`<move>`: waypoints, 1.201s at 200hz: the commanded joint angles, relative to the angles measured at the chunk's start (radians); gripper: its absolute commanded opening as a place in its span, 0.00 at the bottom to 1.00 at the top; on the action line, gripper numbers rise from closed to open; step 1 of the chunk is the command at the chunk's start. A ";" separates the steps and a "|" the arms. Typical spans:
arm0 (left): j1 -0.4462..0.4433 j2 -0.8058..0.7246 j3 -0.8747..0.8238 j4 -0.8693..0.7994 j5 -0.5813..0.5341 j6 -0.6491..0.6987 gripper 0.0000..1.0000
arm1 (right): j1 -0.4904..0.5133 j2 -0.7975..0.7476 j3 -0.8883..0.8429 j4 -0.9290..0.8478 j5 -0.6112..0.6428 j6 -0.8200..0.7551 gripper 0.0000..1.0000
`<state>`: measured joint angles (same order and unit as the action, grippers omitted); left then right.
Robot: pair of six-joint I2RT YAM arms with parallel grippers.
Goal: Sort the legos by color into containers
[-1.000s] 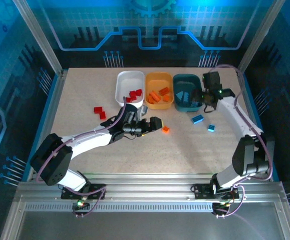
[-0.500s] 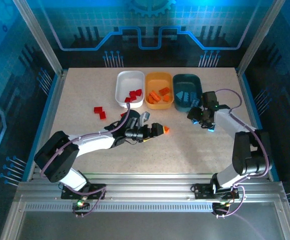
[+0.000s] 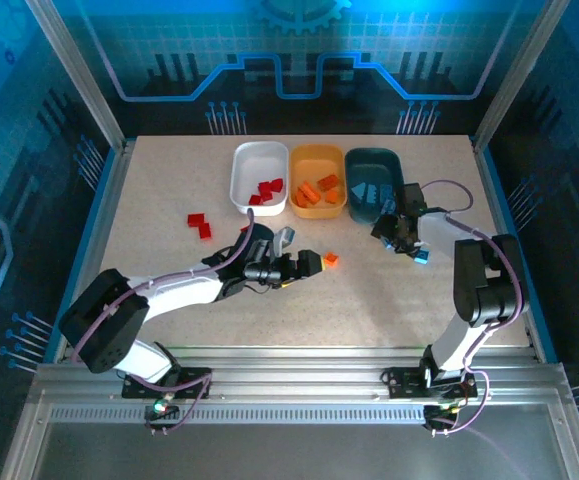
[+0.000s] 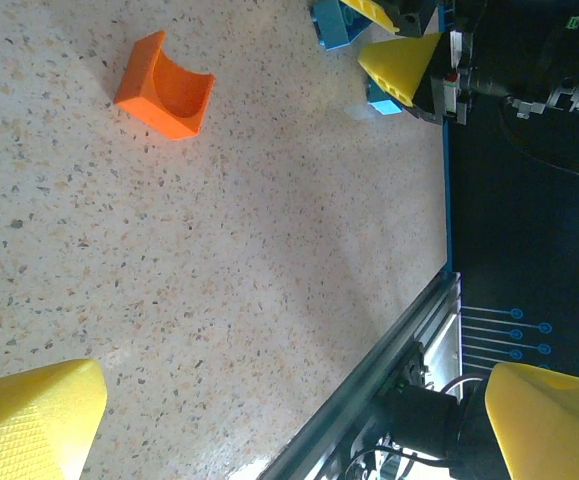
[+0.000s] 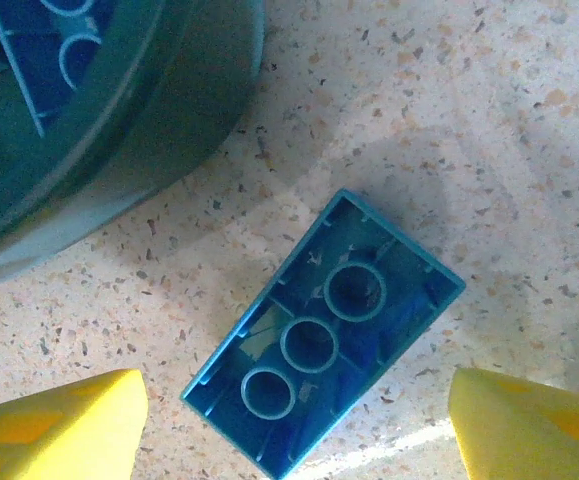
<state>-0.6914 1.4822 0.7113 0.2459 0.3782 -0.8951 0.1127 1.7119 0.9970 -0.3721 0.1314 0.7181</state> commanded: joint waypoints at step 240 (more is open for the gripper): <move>0.328 -0.149 0.123 -0.659 -0.383 0.235 0.99 | 0.105 0.138 0.430 -0.140 0.147 -0.299 0.25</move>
<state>-0.4240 1.3342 0.8391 -0.2832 0.0471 -0.6979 0.2092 1.6886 1.2594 -0.4339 0.2806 0.5278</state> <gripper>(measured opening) 0.990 0.322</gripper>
